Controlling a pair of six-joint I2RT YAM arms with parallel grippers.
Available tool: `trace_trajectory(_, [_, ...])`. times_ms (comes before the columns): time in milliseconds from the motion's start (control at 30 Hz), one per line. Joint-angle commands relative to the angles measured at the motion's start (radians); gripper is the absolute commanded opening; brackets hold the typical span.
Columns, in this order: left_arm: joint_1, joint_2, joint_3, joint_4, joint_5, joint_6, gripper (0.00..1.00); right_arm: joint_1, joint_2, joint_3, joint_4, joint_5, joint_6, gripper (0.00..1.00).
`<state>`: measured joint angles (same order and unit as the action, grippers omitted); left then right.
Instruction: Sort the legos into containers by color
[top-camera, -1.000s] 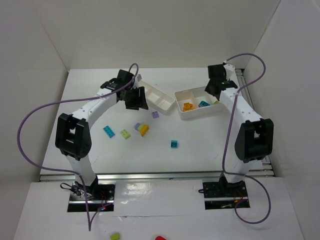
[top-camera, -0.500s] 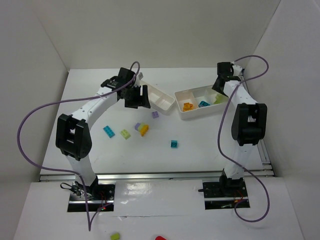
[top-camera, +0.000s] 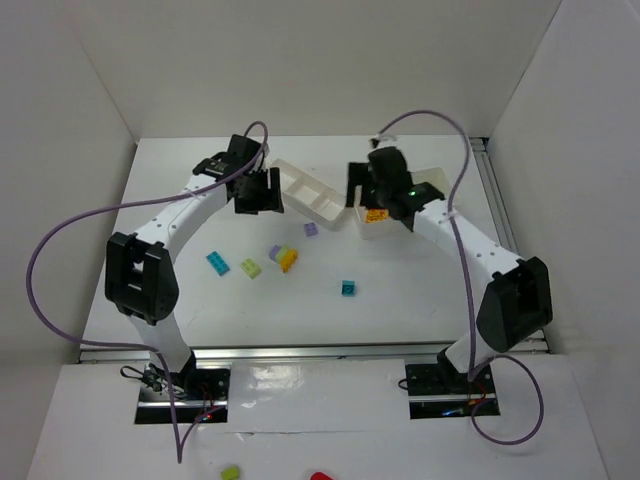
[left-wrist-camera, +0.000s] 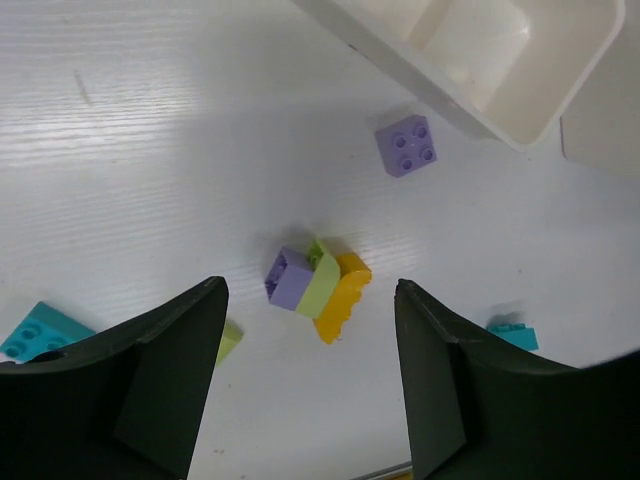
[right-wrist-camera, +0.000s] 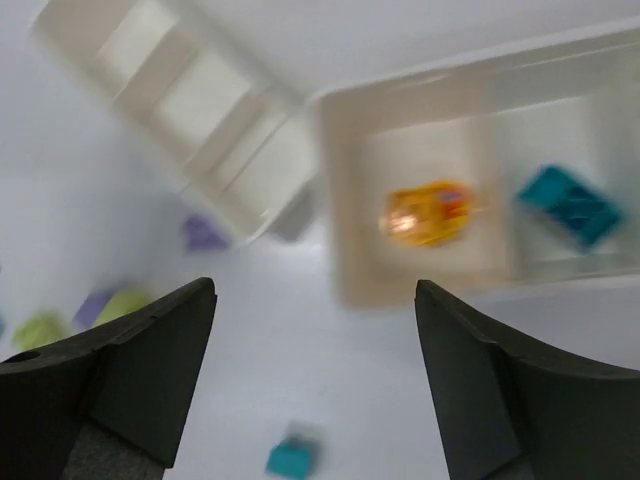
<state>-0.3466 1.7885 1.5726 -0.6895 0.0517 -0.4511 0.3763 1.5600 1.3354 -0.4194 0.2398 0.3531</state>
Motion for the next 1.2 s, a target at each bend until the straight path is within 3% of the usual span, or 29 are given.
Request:
trace_trajectory(0, [0.058,-0.1,-0.026,0.007,-0.059,-0.034,0.77,0.172,-0.026,-0.08,0.013,-0.184,-0.072,0.88])
trace_trajectory(100, [0.083,-0.144,-0.071,0.041,-0.04,-0.034,0.77,0.298,0.046,-0.099,-0.001,-0.214,-0.042,0.84])
trace_trajectory(133, [0.095,-0.144,-0.071,0.041,-0.039,-0.034,0.77,0.317,0.067,-0.099,-0.001,-0.214,-0.031,0.75])
trace_trajectory(267, [0.118,-0.176,-0.071,0.041,-0.039,-0.043,0.77,0.329,0.17,-0.035,0.021,-0.214,-0.006,0.62])
trace_trajectory(533, [0.127,-0.186,-0.091,0.041,0.002,-0.001,0.77,0.339,0.437,0.159,-0.002,-0.163,-0.036,0.62])
trace_trajectory(767, [0.146,-0.186,-0.112,0.041,0.011,-0.001,0.76,0.339,0.573,0.283,-0.025,0.033,-0.003,0.73])
trace_trajectory(933, [0.146,-0.196,-0.112,0.041,0.011,-0.001,0.76,0.339,0.63,0.35,-0.013,0.067,-0.013,0.73])
trace_trajectory(1133, [0.155,-0.187,-0.112,0.041,0.022,-0.001,0.76,0.339,0.67,0.396,-0.001,0.046,-0.013,0.55])
trace_trajectory(1167, [0.155,-0.187,-0.112,0.041,0.022,-0.001,0.76,0.339,0.66,0.397,-0.001,0.046,-0.013,0.48])
